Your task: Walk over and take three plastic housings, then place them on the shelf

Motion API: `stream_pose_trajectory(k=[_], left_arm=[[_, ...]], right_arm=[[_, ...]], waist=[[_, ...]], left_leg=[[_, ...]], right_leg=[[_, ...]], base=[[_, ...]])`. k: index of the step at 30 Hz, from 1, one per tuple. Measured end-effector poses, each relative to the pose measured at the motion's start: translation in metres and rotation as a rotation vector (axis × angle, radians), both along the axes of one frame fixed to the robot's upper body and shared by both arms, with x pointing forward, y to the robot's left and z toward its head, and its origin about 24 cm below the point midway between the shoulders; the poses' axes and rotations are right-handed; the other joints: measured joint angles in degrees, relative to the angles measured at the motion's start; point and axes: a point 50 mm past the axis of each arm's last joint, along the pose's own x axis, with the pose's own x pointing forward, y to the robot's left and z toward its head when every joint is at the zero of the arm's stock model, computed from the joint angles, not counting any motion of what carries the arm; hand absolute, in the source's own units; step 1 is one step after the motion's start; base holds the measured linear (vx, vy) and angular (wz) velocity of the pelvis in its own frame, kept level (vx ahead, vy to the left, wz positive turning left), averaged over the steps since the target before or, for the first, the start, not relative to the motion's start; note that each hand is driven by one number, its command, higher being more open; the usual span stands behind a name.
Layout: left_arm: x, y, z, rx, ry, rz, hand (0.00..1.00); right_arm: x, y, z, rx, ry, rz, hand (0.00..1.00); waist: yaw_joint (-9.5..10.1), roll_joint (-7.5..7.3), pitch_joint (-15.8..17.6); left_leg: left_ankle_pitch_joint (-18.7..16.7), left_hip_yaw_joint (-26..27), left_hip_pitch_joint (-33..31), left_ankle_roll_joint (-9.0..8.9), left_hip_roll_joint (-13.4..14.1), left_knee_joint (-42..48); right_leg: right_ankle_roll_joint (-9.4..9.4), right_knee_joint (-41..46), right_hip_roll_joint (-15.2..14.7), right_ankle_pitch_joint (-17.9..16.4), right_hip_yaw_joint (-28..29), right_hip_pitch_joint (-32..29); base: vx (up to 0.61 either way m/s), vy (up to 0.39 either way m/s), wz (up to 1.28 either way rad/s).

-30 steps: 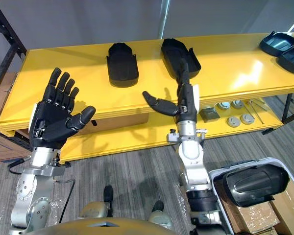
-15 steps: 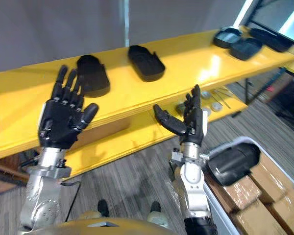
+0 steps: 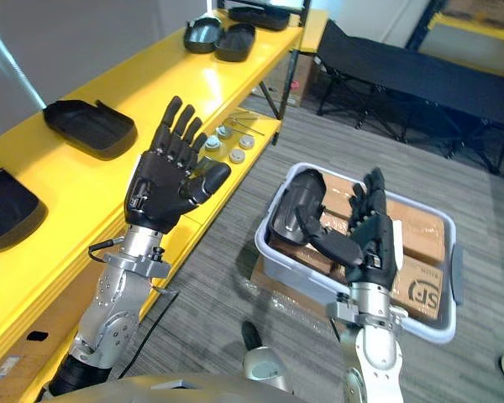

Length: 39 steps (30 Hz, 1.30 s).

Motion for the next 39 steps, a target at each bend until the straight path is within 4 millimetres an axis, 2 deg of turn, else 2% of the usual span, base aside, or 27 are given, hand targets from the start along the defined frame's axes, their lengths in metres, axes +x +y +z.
stream_pose_trajectory(k=[2,3,6,8,10,12,13,14,15,16,17,18,19,21,24,25,26,27,29,30,31,32,33,34,36,38,39], left_arm=[[-0.004,0.007,-0.007,-0.007,0.035,0.048,1.0],[-0.009,0.015,-0.015,-0.008,0.071,0.088,1.0],[-0.015,0.021,-0.024,0.002,0.107,0.105,1.0],[-0.016,0.023,-0.023,-0.006,0.094,0.111,1.0],[-0.017,0.026,-0.022,-0.032,0.083,0.107,1.0],[-0.017,0.027,-0.022,-0.032,0.084,0.11,1.0],[-0.017,0.027,-0.022,-0.031,0.082,0.106,1.0],[-0.017,0.027,-0.022,-0.03,0.083,0.107,1.0],[-0.016,0.031,-0.022,-0.022,0.079,0.116,1.0],[-0.016,0.033,-0.021,-0.02,0.073,0.125,1.0],[-0.014,0.039,-0.019,-0.014,0.065,0.142,1.0],[-0.015,0.042,-0.02,-0.027,0.072,0.146,1.0],[-0.014,0.043,-0.021,-0.039,0.077,0.142,1.0],[-0.015,0.043,-0.021,-0.082,0.079,0.128,1.0],[-0.017,0.047,-0.023,-0.102,0.08,0.115,1.0],[-0.018,0.047,-0.025,-0.113,0.085,0.104,1.0],[-0.019,0.047,-0.026,-0.123,0.093,0.102,1.0],[-0.019,0.047,-0.028,-0.144,0.115,0.094,1.0],[-0.018,0.04,-0.033,-0.188,0.161,0.08,1.0],[-0.018,0.029,-0.037,-0.224,0.198,0.044,1.0],[-0.019,0.016,-0.041,-0.239,0.233,-0.004,1.0],[-0.02,0.01,-0.043,-0.242,0.248,-0.029,1.0],[-0.022,0.001,-0.044,-0.242,0.263,-0.069,1.0],[-0.023,-0.005,-0.044,-0.244,0.268,-0.097,1.0],[-0.023,-0.006,-0.042,-0.242,0.256,-0.11,1.0],[-0.023,-0.006,-0.04,-0.244,0.245,-0.113,1.0],[-0.023,-0.006,-0.04,-0.243,0.241,-0.118,1.0]], right_arm=[[0.004,0.01,-0.006,0.01,0.005,0.071,1.0],[0.008,0.022,-0.017,0.017,0.042,0.143,1.0],[0.006,0.03,-0.035,0.028,0.118,0.187,1.0],[0.004,0.029,-0.038,0.031,0.134,0.187,1.0],[0.0,0.026,-0.041,0.05,0.154,0.171,1.0],[-0.002,0.026,-0.042,0.05,0.158,0.173,1.0],[-0.002,0.027,-0.042,0.05,0.158,0.181,1.0],[-0.002,0.028,-0.042,0.049,0.154,0.193,1.0],[0.003,0.032,-0.039,0.045,0.135,0.228,1.0],[0.005,0.036,-0.037,0.046,0.119,0.249,1.0],[0.012,0.045,-0.032,0.05,0.091,0.291,1.0],[0.019,0.055,-0.029,0.055,0.068,0.334,1.0],[0.023,0.06,-0.028,0.058,0.061,0.353,1.0],[0.034,0.085,-0.03,0.07,0.066,0.43,1.0],[0.038,0.106,-0.034,0.1,0.085,0.464,1.0],[0.036,0.11,-0.037,0.133,0.105,0.452,1.0],[0.036,0.111,-0.039,0.147,0.121,0.453,1.0],[0.035,0.11,-0.044,0.161,0.16,0.451,1.0],[0.033,0.1,-0.051,0.163,0.215,0.43,1.0],[0.029,0.086,-0.059,0.141,0.268,0.394,1.0],[0.023,0.068,-0.068,0.106,0.325,0.347,1.0],[0.019,0.059,-0.072,0.092,0.352,0.323,1.0],[0.01,0.044,-0.079,0.072,0.394,0.282,1.0],[0.002,0.031,-0.083,0.059,0.424,0.247,1.0],[-0.003,0.019,-0.084,0.073,0.436,0.214,1.0],[-0.004,0.017,-0.084,0.079,0.434,0.206,1.0],[-0.003,0.019,-0.082,0.078,0.425,0.217,1.0]], waist=[[2.01,1.66,-0.1],[2.67,1.63,0.1],[3.67,0.68,0.9],[4.37,0.88,1.7],[4.94,0.76,3.7],[4.93,0.39,4.6],[4.84,0.2,5.8],[4.86,0.21,6.2],[5.33,0.77,6.6],[5.43,1.11,6.8],[5.8,1.19,7.4],[6.55,1.73,7.6],[6.73,2.19,7.7],[8.43,3.31,8.0],[9.99,2.22,7.5],[9.94,0.78,6.6],[9.9,-0.1,6.1],[9.47,-2.08,5.0],[9.45,-1.73,4.8],[9.01,-0.63,4.6],[7.63,0.79,4.5],[7.04,1.19,4.5],[5.92,1.17,4.6],[5.69,1.07,4.6],[5.79,1.81,4.1],[5.77,2.09,3.9],[6.0,2.38,3.6]], left_leg=[[-3.1,-4.9,1.3,-0.55,-1.0,-0.9],[-3.9,-4.3,1.2,-0.79,-2.2,-0.8],[-4.2,-3.9,0.7,0.31,-4.1,-0.1],[-4.3,-4.1,-0.7,0.42,-4.6,2.1],[-4.8,-4.0,-0.7,0.86,-5.3,3.6],[-5.4,-2.9,-0.4,1.72,-5.9,4.5],[-5.7,-1.8,0.5,2.35,-6.2,5.3],[-5.7,-1.1,0.7,2.61,-6.3,5.3],[-4.8,0.3,0.3,4.08,-5.5,4.7],[-4.1,1.9,0.2,4.27,-4.8,4.1],[-2.9,4.2,0.0,4.5,-4.1,3.5],[-1.4,5.5,0.5,4.43,-3.3,2.3],[-0.6,5.6,0.5,4.33,-2.7,1.8],[2.4,6.6,0.5,3.02,0.4,-0.6],[5.8,7.2,-0.4,0.11,3.7,-3.0],[7.2,7.0,-2.0,-1.86,5.1,-3.0],[7.7,7.0,-2.7,-2.73,5.3,-2.9],[8.8,7.0,-4.2,-4.55,5.7,-2.4],[10.4,4.6,-4.7,-6.1,7.4,-3.7],[12.1,2.8,-4.6,-7.03,8.6,-5.9],[14.3,1.4,-4.6,-6.38,9.8,-7.6],[15.6,1.0,-4.6,-5.62,10.2,-8.2],[17.9,0.9,-4.5,-3.32,10.2,-8.3],[18.4,0.4,-3.9,-2.88,9.8,-8.2],[15.8,-1.4,-3.3,-4.16,7.3,-8.3],[14.2,-2.1,-2.5,-2.68,5.1,-10.5],[13.6,-2.5,-1.5,-3.0,4.5,-13.3]], right_leg=[[0.7,0.0,1.2,0.4,2.9,-0.7],[0.95,0.0,0.8,0.6,4.4,-1.4],[0.7,-0.1,-1.3,0.4,4.4,-1.8],[0.77,1.1,-1.6,0.4,4.4,-2.9],[2.45,2.9,-1.6,1.6,4.4,-3.8],[2.72,4.1,-1.8,1.8,4.1,-4.3],[2.51,5.3,-1.9,2.7,2.4,-4.3],[1.37,5.7,-1.6,3.9,1.8,-4.7],[-1.34,3.1,-0.9,9.6,0.7,-5.3],[-2.07,1.6,-1.4,12.0,-0.9,-5.3],[-6.41,13.3,-1.5,2.5,-8.1,-8.8],[-9.53,26.0,-2.8,-6.2,-13.7,-11.1],[-9.67,30.7,-4.0,-8.7,-16.0,-11.3],[-9.61,40.5,-9.9,-13.3,-21.9,-8.4],[-9.14,40.1,-15.1,-13.5,-23.4,-3.1],[-7.63,36.0,-16.5,-12.5,-23.4,-0.4],[-6.55,33.4,-16.8,-11.7,-23.3,0.4],[-0.95,28.2,-16.6,-13.1,-24.1,2.5],[3.89,24.0,-14.5,-17.2,-26.3,4.1],[4.02,21.6,-12.7,-19.4,-27.7,4.8],[3.11,20.4,-10.7,-19.9,-28.3,5.1],[2.99,20.3,-10.1,-19.9,-28.3,5.1],[1.97,19.7,-9.6,-20.1,-28.4,5.6],[1.15,19.1,-9.4,-19.8,-27.8,5.8],[0.24,16.8,-9.4,-18.9,-26.7,5.6],[0.43,16.5,-9.3,-17.9,-25.7,4.5],[0.84,16.2,-9.3,-17.3,-25.3,3.8]], base=[[-0.09,0.199,-0.99],[-0.13,0.227,-0.56],[-0.09,0.139,-0.11],[-0.05,0.105,0.03],[-0.04,0.089,-0.24],[-0.08,0.069,-0.47],[-0.13,0.05,-0.57],[-0.21,0.066,-0.78],[-0.21,0.023,-0.76],[-0.28,0.007,-0.94],[-0.26,-0.015,-0.77],[-0.22,-0.007,-0.63],[-0.14,-0.028,-0.36],[-0.11,-0.109,-0.34],[-0.12,-0.325,-0.39],[-0.1,-0.46,-0.28],[-0.1,-0.539,-0.32],[-0.07,-0.387,-0.28],[-0.07,-0.416,-0.39],[-0.05,-0.493,-0.31],[-0.03,-0.315,-0.13],[-0.05,-0.367,-0.02],[-0.06,-0.204,-0.16],[-0.07,-0.206,-0.31],[-0.06,0.008,-0.52],[-0.06,0.037,-0.31],[-0.05,0.056,-0.14]])
